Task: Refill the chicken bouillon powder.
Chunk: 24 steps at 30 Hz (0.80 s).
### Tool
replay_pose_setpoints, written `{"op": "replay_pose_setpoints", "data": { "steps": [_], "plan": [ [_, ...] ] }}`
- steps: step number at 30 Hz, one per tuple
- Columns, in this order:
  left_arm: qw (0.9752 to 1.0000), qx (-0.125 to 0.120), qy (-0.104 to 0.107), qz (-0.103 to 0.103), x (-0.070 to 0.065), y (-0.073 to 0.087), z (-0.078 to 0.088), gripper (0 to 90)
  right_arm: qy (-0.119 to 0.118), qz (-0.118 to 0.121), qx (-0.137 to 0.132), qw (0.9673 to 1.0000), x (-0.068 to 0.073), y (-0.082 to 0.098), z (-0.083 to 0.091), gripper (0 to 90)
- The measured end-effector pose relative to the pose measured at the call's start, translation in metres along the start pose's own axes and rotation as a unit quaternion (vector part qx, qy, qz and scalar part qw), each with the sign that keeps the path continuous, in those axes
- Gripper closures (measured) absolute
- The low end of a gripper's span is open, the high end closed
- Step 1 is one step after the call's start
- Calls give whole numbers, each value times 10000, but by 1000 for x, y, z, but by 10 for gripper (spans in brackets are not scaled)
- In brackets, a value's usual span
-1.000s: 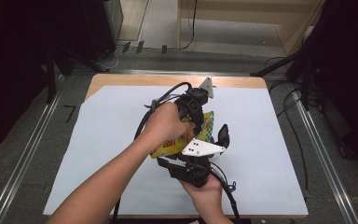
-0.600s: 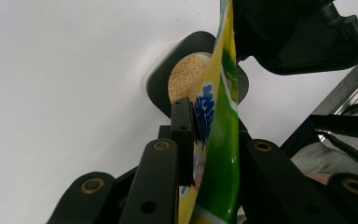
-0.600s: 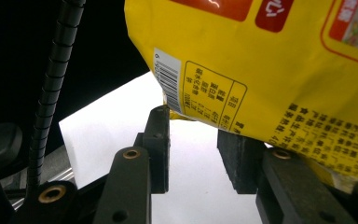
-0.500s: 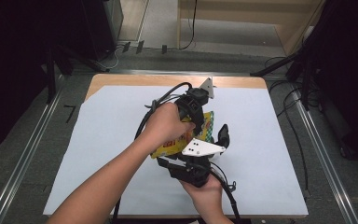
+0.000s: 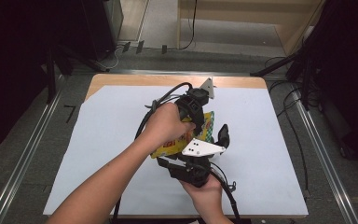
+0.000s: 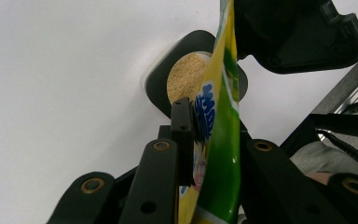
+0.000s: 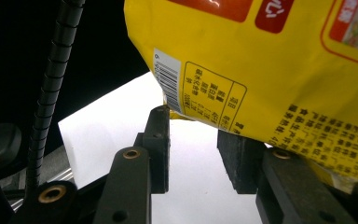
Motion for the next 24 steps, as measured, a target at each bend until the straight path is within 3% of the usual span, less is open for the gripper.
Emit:
{"op": "replay_pose_setpoints", "data": {
  "steps": [13,24],
  "plan": [
    [10000,-4,21,0,-1,-1,2,815,7,-9,-1,10000,1,-2,1,665],
    [9999,36,-132,-101,-6,-1,0,811,5,-26,-21,10000,0,-2,1,671]
  ]
}}
Point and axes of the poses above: each handheld gripper's, and its own axes: z roughly backward along the jaws, y roughly out of its underside, x roughly to its left, the point moved 8 cm from there along -z, roughly forward along the jaws, and after that the axes turned 1 degree about -x, right-handed, at the moved point
